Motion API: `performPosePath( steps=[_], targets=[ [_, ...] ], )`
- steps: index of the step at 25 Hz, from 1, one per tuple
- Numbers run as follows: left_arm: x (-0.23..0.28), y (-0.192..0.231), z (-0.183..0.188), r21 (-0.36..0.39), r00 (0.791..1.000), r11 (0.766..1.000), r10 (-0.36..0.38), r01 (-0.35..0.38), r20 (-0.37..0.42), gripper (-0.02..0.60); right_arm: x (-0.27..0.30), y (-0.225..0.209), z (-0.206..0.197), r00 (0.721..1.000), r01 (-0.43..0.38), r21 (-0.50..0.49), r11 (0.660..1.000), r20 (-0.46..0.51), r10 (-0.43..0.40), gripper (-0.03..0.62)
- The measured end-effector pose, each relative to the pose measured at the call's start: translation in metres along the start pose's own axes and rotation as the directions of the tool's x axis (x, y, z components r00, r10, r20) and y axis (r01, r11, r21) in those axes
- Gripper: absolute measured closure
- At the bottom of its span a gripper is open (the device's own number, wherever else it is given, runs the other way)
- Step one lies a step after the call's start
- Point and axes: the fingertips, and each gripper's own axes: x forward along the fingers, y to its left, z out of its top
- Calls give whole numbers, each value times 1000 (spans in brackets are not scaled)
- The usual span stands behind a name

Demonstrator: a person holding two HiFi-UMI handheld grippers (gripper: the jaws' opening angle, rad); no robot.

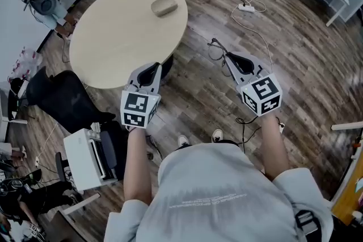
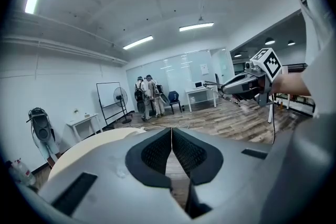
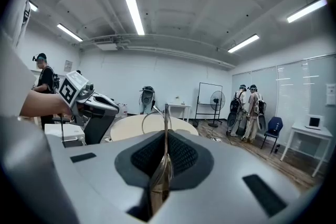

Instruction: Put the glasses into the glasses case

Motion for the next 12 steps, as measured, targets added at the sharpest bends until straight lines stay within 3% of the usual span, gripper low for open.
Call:
performPosePath(
  steps=[6,12],
  targets=[
    [24,-13,4,-18,999,999,36,-36,-27,566,3,-37,-11,1000,-4,-7,1000,9,4,579],
    [48,-24,4,-40,995,996,80,-82,-55,566,12,-68,-23,998,-69,-29,997,-12,69,579]
  ],
)
